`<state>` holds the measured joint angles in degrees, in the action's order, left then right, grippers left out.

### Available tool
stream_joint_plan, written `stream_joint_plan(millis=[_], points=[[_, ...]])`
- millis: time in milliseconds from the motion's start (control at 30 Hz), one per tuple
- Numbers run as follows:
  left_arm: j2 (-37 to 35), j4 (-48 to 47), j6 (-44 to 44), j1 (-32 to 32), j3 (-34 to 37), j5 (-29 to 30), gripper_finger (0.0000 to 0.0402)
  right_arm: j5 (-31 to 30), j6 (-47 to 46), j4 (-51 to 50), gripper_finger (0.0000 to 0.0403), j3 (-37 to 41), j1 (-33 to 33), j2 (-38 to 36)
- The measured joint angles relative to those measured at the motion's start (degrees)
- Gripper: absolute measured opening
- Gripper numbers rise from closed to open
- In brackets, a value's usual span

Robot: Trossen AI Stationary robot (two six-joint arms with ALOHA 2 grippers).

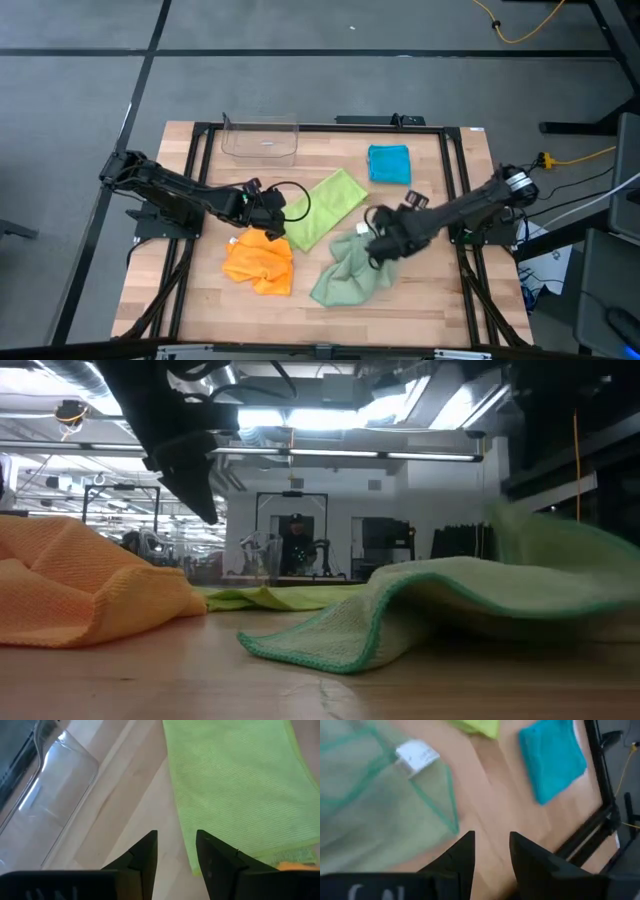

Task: Fold microfiber towels
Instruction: Fold the light green towel

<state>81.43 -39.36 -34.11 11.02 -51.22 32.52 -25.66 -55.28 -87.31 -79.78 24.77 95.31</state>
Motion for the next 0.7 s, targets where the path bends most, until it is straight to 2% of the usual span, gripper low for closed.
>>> stream_joint_plan(millis=[67, 333, 400, 467, 533, 600, 700], points=[[0.0, 0.6, -0.13, -0.03, 0.0, 0.06, 0.0127, -3.59, -3.93, -2.44, 0.0124, 0.83, 2.22, -0.86], [0.0, 3.22, 0.0, -0.03, 0.02, 0.06, 0.0127, -29.59, -11.37, 2.15, 0.0124, 7.3, 5.76, -4.63], [0.0, 3.08, 0.06, -0.03, 0.02, 0.08, 0.0127, -33.96, -13.34, 4.35, 0.0124, 9.1, 5.25, -4.77], [0.0, 3.09, 0.06, -0.03, 0.02, 0.07, 0.0127, -35.47, -15.34, 6.74, 0.0124, 11.17, 4.8, -4.66], [0.0, 3.18, 0.06, -0.03, 0.02, 0.06, 0.0127, -32.83, -17.0, 12.81, 0.0124, 13.0, 4.21, -4.7], [0.0, 3.18, 0.1, -0.03, 0.02, 0.06, 0.0127, -22.45, -15.25, 19.48, 0.0124, 14.38, 3.36, -4.64], [0.0, 3.25, 0.13, -0.03, 0.02, 0.07, 0.0127, -8.26, -6.39, 33.2, 0.0124, 16.65, 1.66, -4.63]])
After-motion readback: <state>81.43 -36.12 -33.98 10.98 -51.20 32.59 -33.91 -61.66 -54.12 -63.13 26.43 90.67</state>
